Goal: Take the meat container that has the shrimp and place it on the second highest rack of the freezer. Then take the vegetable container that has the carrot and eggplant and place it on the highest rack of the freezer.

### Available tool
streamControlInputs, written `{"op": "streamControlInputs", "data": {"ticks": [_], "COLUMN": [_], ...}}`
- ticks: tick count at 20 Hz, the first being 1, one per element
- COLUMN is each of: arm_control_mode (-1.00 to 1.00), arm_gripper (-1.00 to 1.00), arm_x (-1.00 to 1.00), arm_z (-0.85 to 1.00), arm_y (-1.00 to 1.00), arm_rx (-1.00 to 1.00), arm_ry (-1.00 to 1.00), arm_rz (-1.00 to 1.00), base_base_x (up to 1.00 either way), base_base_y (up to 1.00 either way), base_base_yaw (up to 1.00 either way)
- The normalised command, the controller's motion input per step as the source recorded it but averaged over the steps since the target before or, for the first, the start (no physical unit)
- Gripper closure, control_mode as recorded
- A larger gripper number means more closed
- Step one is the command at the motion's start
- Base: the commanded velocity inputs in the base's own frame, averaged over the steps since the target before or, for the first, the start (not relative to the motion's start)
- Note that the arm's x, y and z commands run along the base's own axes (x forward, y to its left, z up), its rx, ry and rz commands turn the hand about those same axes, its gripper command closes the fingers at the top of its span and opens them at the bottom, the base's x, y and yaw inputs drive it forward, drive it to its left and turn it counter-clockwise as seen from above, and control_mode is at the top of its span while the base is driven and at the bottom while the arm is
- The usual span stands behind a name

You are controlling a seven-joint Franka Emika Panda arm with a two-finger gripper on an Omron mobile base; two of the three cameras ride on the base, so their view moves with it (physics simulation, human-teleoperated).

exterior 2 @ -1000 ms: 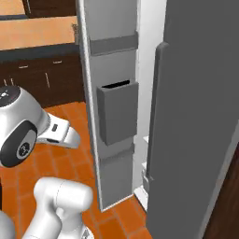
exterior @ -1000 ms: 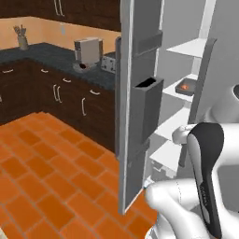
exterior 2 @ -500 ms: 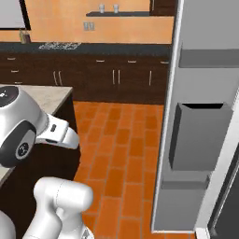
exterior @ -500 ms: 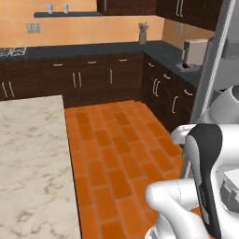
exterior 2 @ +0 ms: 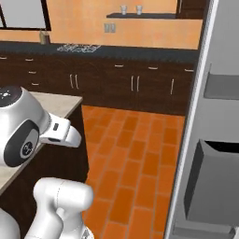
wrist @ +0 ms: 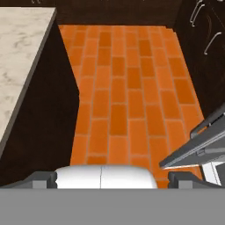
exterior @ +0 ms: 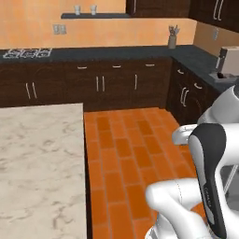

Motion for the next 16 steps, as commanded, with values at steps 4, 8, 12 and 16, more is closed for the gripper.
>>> {"op": "streamControlInputs", "data": {"ticks": [4, 8, 12, 16], "arm_control_mode": [1.0, 1.0, 1.0, 1.0], "arm_gripper": [-1.0, -1.0, -1.0, -1.0], "arm_x": [0.0, 0.0, 0.0, 0.0], "arm_z": [0.0, 0.0, 0.0, 0.0], "arm_y": [0.0, 0.0, 0.0, 0.0], "arm_rx": [0.0, 0.0, 0.0, 0.0], "arm_ry": [0.0, 0.0, 0.0, 0.0], "arm_rz": [0.0, 0.0, 0.0, 0.0], "base_base_x": [0.95, 0.87, 0.87, 0.95], "base_base_y": [0.0, 0.07, 0.16, 0.23], "base_base_yaw": [-0.18, -0.23, -0.21, -0.21]}}
